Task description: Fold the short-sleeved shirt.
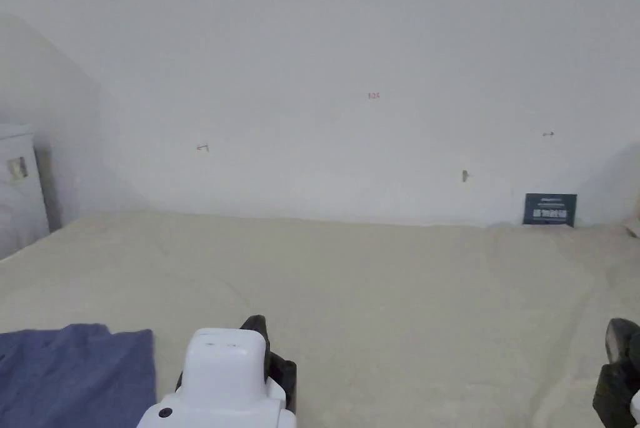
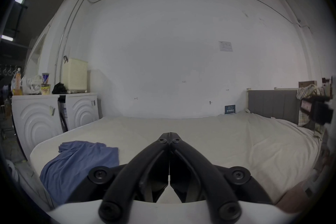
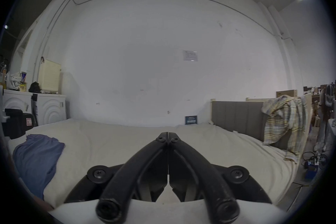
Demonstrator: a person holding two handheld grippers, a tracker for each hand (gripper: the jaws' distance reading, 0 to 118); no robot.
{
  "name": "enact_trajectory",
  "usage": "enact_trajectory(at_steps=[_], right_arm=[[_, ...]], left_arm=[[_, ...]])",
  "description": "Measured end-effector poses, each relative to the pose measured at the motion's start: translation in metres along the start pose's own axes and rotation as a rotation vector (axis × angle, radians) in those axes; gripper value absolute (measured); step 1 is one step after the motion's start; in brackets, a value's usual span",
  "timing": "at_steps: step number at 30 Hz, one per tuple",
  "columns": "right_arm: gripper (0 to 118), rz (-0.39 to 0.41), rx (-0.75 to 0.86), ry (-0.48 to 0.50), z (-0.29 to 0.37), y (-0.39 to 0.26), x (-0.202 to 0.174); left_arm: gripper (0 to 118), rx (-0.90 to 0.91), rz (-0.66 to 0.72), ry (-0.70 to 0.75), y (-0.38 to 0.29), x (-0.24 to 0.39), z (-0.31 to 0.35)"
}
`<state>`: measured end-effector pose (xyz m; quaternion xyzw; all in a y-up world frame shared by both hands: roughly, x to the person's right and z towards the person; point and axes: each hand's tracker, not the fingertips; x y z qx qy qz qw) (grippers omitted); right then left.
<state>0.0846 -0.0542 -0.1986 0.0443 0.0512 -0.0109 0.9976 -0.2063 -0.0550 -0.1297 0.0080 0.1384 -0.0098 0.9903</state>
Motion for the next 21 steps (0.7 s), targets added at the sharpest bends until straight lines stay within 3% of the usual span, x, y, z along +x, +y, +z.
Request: enact_trajectory(at_steps=[5, 10, 17, 21], right_arm=[[0, 0.015, -0.027, 0.242, -0.016, -0.003, -0.083], [0, 0.034, 0.023, 0.429, -0.003, 0.001, -0.141], [0, 0.005, 0.021, 0.518, 0.0, 0.005, -0.162], [0, 0.007, 0.004, 0.54, -0.003, 0.005, -0.164]], left_arm=[[0, 0.033, -0.063, 0.256, 0.016, -0.076, 0.04], [0, 0.03, -0.005, 0.466, 0.019, -0.143, 0.086], [0, 0.009, -0.06, 0.541, 0.006, -0.159, 0.11], [0, 0.082, -0.002, 0.546, 0.005, -0.164, 0.113]])
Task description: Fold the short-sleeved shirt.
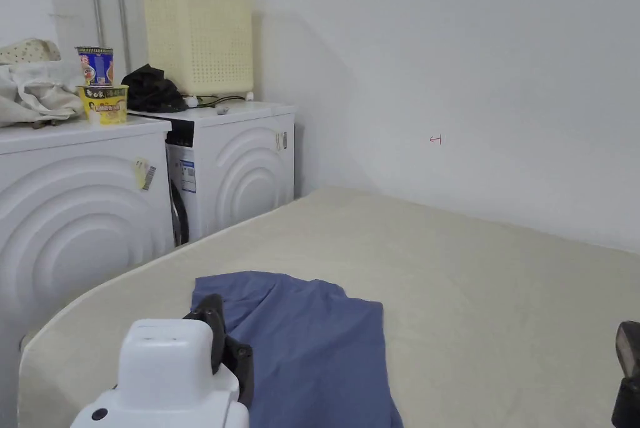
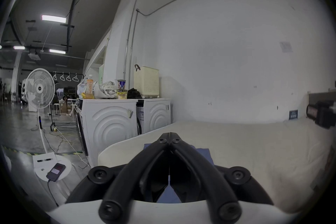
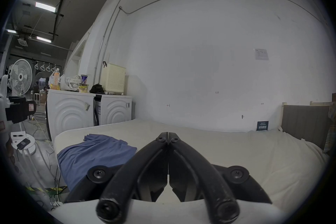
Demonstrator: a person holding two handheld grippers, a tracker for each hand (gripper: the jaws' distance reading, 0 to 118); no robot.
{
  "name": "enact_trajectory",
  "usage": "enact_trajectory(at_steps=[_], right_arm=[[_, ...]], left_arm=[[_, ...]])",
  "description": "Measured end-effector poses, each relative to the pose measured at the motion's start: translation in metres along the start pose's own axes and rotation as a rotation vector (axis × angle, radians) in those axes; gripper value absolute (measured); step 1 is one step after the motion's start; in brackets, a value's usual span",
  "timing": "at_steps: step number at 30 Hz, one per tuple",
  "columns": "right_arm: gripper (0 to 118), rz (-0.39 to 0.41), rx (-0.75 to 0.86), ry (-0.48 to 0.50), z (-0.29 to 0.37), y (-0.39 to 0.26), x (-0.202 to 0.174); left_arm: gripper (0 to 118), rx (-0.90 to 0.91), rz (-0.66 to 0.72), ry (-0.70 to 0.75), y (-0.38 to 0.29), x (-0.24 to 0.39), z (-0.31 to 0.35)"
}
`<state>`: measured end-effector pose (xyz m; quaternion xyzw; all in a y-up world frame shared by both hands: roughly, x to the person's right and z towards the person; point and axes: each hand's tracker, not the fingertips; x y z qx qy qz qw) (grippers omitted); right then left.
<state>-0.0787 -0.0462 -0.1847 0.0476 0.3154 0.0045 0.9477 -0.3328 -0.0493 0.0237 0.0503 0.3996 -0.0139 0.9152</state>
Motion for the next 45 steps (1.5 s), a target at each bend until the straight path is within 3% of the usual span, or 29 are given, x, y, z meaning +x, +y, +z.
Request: enact_trajectory(at_steps=[5, 8, 10, 14, 16, 18, 20, 21, 22, 27, 30, 32, 35, 38, 39, 41, 42, 43, 44, 45], right_arm=[[0, 0.004, -0.066, 0.108, 0.002, 0.001, 0.007], [0, 0.057, -0.08, 0.121, 0.003, -0.002, 0.012], [0, 0.08, -0.104, 0.123, -0.001, -0.005, 0.015], [0, 0.073, -0.165, 0.146, -0.014, -0.016, 0.023], [0, 0.058, -0.251, 0.142, -0.024, -0.018, 0.026], [0, 0.005, -0.327, 0.18, -0.033, -0.015, 0.032], [0, -0.05, -0.357, 0.204, -0.038, -0.013, 0.04], [0, -0.07, -0.366, 0.203, -0.041, -0.012, 0.044], [0, -0.083, -0.378, 0.195, -0.045, -0.012, 0.048], [0, -0.14, -0.417, 0.164, -0.057, -0.019, 0.061], [0, -0.134, -0.447, 0.156, -0.062, -0.028, 0.062], [0, -0.131, -0.472, 0.143, -0.063, -0.035, 0.062], [0, -0.164, -0.501, 0.15, -0.063, -0.042, 0.067], [0, -0.197, -0.515, 0.142, -0.065, -0.048, 0.072], [0, -0.205, -0.524, 0.136, -0.066, -0.05, 0.074], [0, -0.224, -0.54, 0.122, -0.066, -0.052, 0.08], [0, -0.24, -0.545, 0.117, -0.065, -0.052, 0.083], [0, -0.252, -0.546, 0.114, -0.064, -0.052, 0.086], [0, -0.262, -0.543, 0.11, -0.061, -0.052, 0.088], [0, -0.272, -0.543, 0.101, -0.059, -0.051, 0.09]], left_arm=[[0, -0.148, -0.009, -0.014, 0.016, 0.002, -0.069], [0, -0.403, -0.007, -0.21, 0.018, 0.002, -0.156], [0, -0.665, -0.015, -0.317, 0.004, 0.007, -0.223], [0, -0.957, 0.012, -0.362, -0.05, 0.019, -0.321], [5, -1.029, 0.001, -0.455, -0.075, 0.027, -0.352], [10, -1.057, -0.052, -0.443, -0.091, 0.038, -0.362], [89, -1.091, -0.06, -0.445, -0.108, 0.047, -0.381], [118, -1.123, -0.058, -0.439, -0.122, 0.049, -0.393], [115, -1.068, -0.041, -0.454, -0.132, 0.052, -0.4], [115, -1.2, -0.105, -0.441, -0.169, 0.079, -0.412], [117, -1.451, -0.18, -0.378, -0.214, 0.083, -0.434], [118, -1.309, -0.116, -0.371, -0.209, 0.078, -0.426], [118, -1.198, -0.124, -0.4, -0.199, 0.071, -0.399], [116, -1.224, -0.122, -0.393, -0.204, 0.069, -0.417], [111, -1.209, -0.134, -0.373, -0.201, 0.071, -0.416], [83, -1.203, -0.159, -0.368, -0.195, 0.079, -0.407], [59, -1.163, -0.171, -0.411, -0.188, 0.08, -0.405], [16, -1.121, -0.217, -0.437, -0.18, 0.082, -0.402], [7, -1.094, -0.251, -0.451, -0.176, 0.083, -0.399], [7, -1.084, -0.313, -0.422, -0.174, 0.081, -0.393]])
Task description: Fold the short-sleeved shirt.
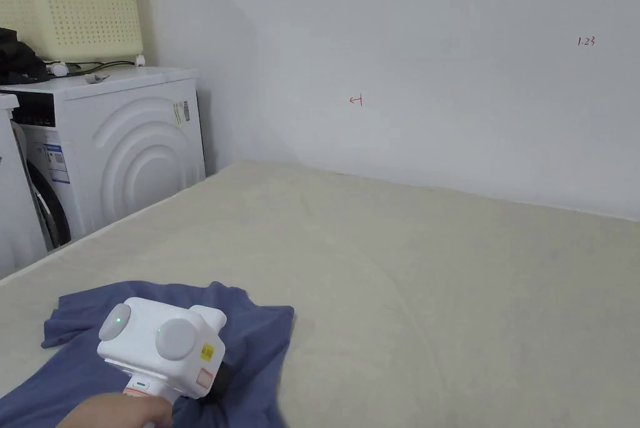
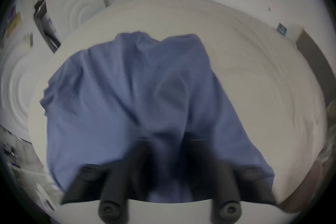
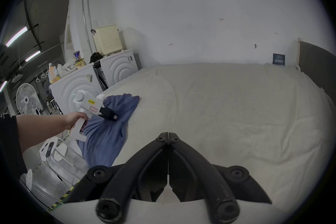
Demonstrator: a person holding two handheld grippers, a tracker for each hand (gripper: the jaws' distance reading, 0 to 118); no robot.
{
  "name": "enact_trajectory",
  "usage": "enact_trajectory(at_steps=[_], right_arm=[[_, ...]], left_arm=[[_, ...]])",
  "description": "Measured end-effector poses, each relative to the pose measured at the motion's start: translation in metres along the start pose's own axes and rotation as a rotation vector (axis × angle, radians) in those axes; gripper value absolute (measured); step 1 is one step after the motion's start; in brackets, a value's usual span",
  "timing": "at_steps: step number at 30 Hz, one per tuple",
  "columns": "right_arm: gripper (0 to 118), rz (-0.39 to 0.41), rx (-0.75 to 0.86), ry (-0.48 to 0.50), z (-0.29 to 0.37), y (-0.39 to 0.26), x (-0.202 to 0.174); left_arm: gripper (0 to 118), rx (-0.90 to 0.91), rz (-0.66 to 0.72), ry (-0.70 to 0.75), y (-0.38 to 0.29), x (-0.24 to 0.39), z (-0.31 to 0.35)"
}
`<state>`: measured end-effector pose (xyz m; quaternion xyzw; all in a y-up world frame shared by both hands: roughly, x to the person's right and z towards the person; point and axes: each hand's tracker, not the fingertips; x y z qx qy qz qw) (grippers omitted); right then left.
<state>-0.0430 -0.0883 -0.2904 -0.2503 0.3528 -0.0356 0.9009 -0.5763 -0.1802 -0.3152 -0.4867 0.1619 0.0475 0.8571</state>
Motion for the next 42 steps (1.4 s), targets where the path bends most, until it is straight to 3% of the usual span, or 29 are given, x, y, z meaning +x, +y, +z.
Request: enact_trajectory(at_steps=[6, 12, 17, 20, 23, 28, 33, 36, 42], right_arm=[[0, -0.016, 0.004, -0.009, 0.013, 0.01, 0.004], [0, -0.011, 0.063, -0.002, 0.035, 0.026, 0.008], [0, -0.011, 0.132, 0.003, 0.064, 0.04, 0.014], [0, 0.003, 0.171, -0.026, 0.08, 0.044, 0.024], [0, -0.009, 0.198, -0.049, 0.097, 0.049, 0.033], [0, -0.061, 0.257, -0.075, 0.13, 0.052, 0.05], [0, -0.09, 0.331, -0.147, 0.162, 0.039, 0.07], [0, -0.1, 0.379, -0.231, 0.181, 0.029, 0.086], [0, -0.135, 0.335, -0.35, 0.2, 0.014, 0.125]], left_arm=[[7, 0.071, 0.042, 0.001, -0.013, -0.004, 0.048], [7, 0.218, 0.068, 0.048, -0.004, -0.032, 0.148], [6, 0.439, 0.105, 0.048, 0.006, -0.033, 0.256], [6, 0.57, 0.027, -0.04, 0.023, -0.004, 0.322], [6, 0.677, -0.144, -0.107, 0.038, 0.05, 0.379], [6, 0.743, -0.253, -0.397, 0.069, 0.172, 0.428], [6, 0.667, -0.327, -0.641, 0.087, 0.291, 0.398], [6, 0.593, -0.398, -0.661, 0.089, 0.363, 0.344], [6, 0.155, -0.369, -0.73, 0.077, 0.481, 0.172]])
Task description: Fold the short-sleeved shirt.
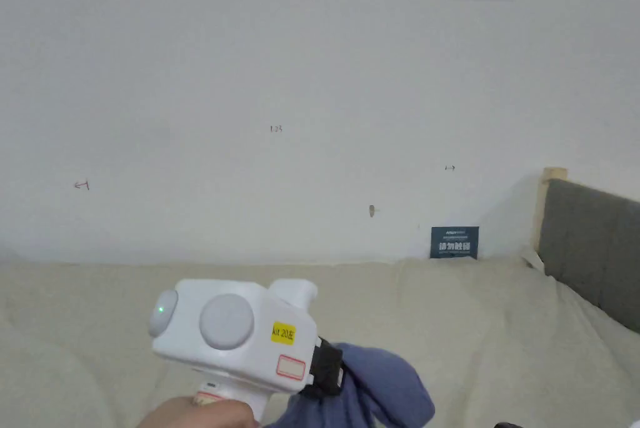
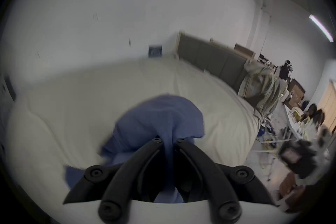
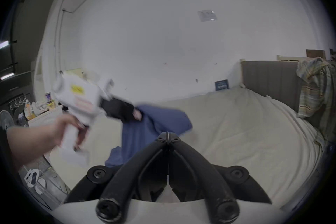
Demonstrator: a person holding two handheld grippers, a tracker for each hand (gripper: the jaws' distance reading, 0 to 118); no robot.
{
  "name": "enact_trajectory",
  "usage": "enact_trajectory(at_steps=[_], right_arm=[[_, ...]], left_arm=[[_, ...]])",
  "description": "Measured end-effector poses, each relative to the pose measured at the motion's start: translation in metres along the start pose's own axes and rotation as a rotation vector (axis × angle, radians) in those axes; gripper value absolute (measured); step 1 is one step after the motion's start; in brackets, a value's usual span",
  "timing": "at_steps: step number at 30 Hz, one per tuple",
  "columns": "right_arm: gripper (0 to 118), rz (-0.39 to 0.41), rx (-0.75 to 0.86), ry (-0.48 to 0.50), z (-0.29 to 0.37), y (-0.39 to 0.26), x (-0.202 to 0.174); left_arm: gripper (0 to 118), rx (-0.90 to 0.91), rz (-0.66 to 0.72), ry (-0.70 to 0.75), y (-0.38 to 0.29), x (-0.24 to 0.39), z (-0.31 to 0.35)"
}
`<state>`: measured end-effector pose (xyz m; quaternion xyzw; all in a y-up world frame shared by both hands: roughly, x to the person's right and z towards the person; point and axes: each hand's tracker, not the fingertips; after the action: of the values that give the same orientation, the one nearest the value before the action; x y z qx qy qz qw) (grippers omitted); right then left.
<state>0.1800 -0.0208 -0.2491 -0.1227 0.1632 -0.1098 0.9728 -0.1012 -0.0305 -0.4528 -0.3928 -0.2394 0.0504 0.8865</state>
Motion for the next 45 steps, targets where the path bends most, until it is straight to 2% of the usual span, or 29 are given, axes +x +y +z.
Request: enact_trajectory(at_steps=[4, 7, 8, 9, 10, 11, 13, 19, 23, 25, 26, 27, 29, 30, 31, 33, 34, 37, 38, 40, 42, 45], right_arm=[[0, -0.04, -0.037, -0.037, -0.002, -0.011, 0.023], [0, -0.028, -0.068, -0.052, -0.006, -0.016, 0.029], [0, -0.023, -0.075, -0.055, -0.007, -0.017, 0.03], [0, -0.02, -0.082, -0.056, -0.01, -0.019, 0.031], [0, -0.019, -0.09, -0.054, -0.013, -0.02, 0.031], [0, -0.021, -0.095, -0.052, -0.015, -0.02, 0.031], [0, -0.032, -0.104, -0.039, -0.019, -0.018, 0.028], [0, -0.03, -0.093, -0.018, -0.021, -0.014, 0.018], [0, 0.012, -0.033, -0.018, -0.017, -0.015, 0.011], [0, 0.014, -0.01, -0.021, -0.017, -0.017, 0.009], [0, 0.012, -0.001, -0.019, -0.017, -0.017, 0.007], [0, 0.008, 0.007, -0.015, -0.018, -0.018, 0.005], [0, 0.008, 0.018, -0.01, -0.02, -0.02, 0.001], [0, 0.013, 0.027, -0.009, -0.022, -0.022, -0.002], [0, 0.019, 0.033, -0.011, -0.025, -0.024, -0.005], [0, 0.024, 0.047, -0.012, -0.029, -0.028, -0.011], [0, 0.025, 0.052, -0.012, -0.031, -0.029, -0.015], [0, 0.015, 0.071, -0.011, -0.036, -0.032, -0.02], [0, 0.012, 0.075, -0.007, -0.037, -0.033, -0.02], [0, 0.015, 0.074, 0.007, -0.039, -0.032, -0.021], [0, 0.028, 0.057, 0.004, -0.042, -0.03, -0.024], [0, 0.024, 0.019, 0.017, -0.047, -0.03, -0.022]], left_arm=[[6, -0.206, 0.257, -0.122, -0.046, -0.022, -0.094], [10, -0.193, 0.332, -0.118, -0.069, -0.035, -0.12], [27, -0.174, 0.356, -0.146, -0.071, -0.038, -0.122], [65, -0.156, 0.382, -0.184, -0.073, -0.043, -0.121], [116, -0.159, 0.396, -0.214, -0.076, -0.04, -0.115], [117, -0.158, 0.397, -0.231, -0.077, -0.041, -0.112], [114, -0.041, 0.336, -0.282, -0.071, -0.045, -0.08], [115, 0.181, 0.239, -0.147, -0.076, -0.039, 0.039], [115, 0.372, 0.214, 0.02, -0.114, -0.059, 0.116], [114, 0.463, 0.215, 0.151, -0.144, -0.059, 0.149], [111, 0.483, 0.208, 0.2, -0.159, -0.063, 0.159], [99, 0.501, 0.21, 0.253, -0.173, -0.063, 0.17], [16, 0.527, 0.213, 0.326, -0.196, -0.06, 0.184], [0, 0.527, 0.216, 0.383, -0.208, -0.054, 0.19], [0, 0.576, 0.185, 0.438, -0.219, -0.051, 0.199], [0, 0.645, 0.218, 0.442, -0.237, -0.045, 0.208], [0, 0.669, 0.223, 0.484, -0.25, -0.091, 0.212], [0, 0.696, 0.224, 0.532, -0.254, -0.114, 0.22], [0, 0.691, 0.217, 0.532, -0.246, -0.051, 0.204], [0, 0.676, 0.183, 0.55, -0.228, -0.048, 0.199], [0, 0.619, 0.089, 0.597, -0.202, -0.058, 0.194], [0, 0.305, 0.091, 0.665, -0.137, -0.098, 0.157]])
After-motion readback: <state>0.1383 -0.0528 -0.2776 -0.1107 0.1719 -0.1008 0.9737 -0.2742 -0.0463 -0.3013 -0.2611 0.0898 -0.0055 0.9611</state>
